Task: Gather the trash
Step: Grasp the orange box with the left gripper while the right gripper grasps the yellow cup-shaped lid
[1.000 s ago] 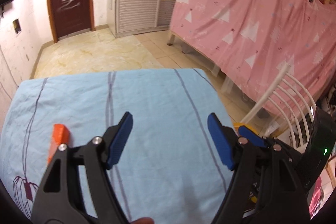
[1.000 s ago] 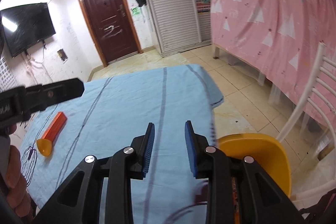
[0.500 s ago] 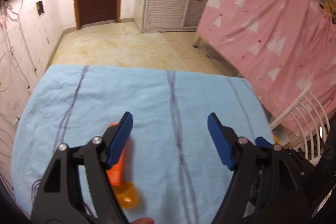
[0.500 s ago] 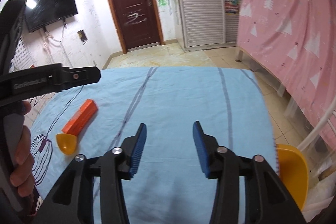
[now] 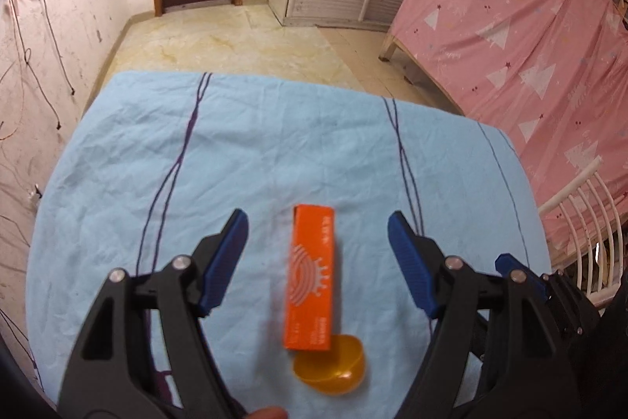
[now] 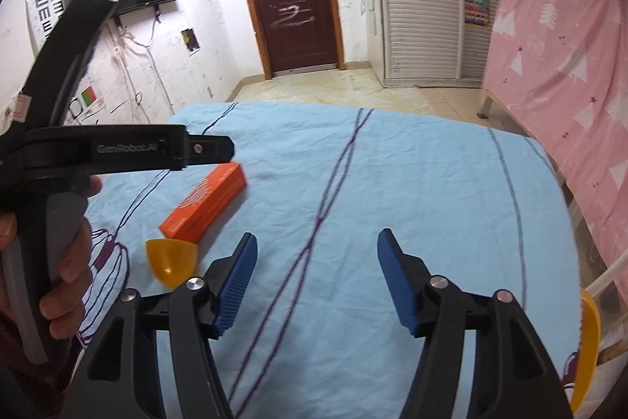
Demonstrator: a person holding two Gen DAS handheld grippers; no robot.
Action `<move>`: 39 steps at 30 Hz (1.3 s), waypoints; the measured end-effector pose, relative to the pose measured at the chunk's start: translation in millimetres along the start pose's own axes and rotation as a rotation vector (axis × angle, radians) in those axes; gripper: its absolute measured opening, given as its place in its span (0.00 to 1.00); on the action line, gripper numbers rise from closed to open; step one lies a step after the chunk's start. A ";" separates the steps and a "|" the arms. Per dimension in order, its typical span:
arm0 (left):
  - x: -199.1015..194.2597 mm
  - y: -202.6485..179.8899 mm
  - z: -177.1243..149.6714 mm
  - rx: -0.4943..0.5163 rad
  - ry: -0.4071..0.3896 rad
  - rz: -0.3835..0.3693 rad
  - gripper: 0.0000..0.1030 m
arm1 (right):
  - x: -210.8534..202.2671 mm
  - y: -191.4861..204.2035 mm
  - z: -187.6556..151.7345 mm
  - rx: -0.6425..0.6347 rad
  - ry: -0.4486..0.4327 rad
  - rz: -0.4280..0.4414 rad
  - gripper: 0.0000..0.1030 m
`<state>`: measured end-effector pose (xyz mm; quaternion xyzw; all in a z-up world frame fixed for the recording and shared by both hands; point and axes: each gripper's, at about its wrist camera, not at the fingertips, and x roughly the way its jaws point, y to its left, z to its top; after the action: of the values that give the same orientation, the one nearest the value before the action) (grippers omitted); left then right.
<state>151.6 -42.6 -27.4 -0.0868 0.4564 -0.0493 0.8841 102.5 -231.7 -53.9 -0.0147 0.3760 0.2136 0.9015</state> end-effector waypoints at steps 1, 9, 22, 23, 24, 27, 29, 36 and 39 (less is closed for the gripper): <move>0.5 1.3 -1.0 0.005 0.001 0.006 0.68 | 1.8 3.4 0.0 -0.005 0.003 0.005 0.58; 10.6 7.5 -6.8 0.057 0.034 0.022 0.68 | 4.5 25.8 -1.9 -0.035 0.008 0.078 0.66; 30.7 5.0 -14.9 0.091 0.110 0.002 0.26 | 6.3 58.8 -3.4 -0.095 0.027 0.146 0.70; 30.1 6.4 -15.9 0.089 0.106 0.006 0.23 | 8.0 61.1 -2.9 -0.099 0.032 0.149 0.70; 29.7 8.1 -16.1 0.083 0.106 0.002 0.23 | 9.3 62.8 -2.8 -0.101 0.035 0.151 0.70; 25.7 14.9 -15.9 0.065 0.085 0.013 0.23 | 14.5 69.5 -1.4 -0.110 0.045 0.158 0.70; 20.6 20.7 -15.5 0.050 0.068 0.015 0.21 | 17.9 74.4 0.1 -0.119 0.054 0.164 0.70; -0.7 33.5 -14.7 0.032 -0.005 0.045 0.21 | 32.5 86.7 -0.4 -0.136 0.096 0.163 0.70; -5.9 39.1 -15.6 0.026 -0.022 0.048 0.21 | 36.3 86.3 -1.5 -0.134 0.107 0.156 0.70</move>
<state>135.8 -5.0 -39.2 -0.0651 0.4480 -0.0332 0.8910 89.9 -140.0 -68.3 -0.0572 0.4085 0.3065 0.8578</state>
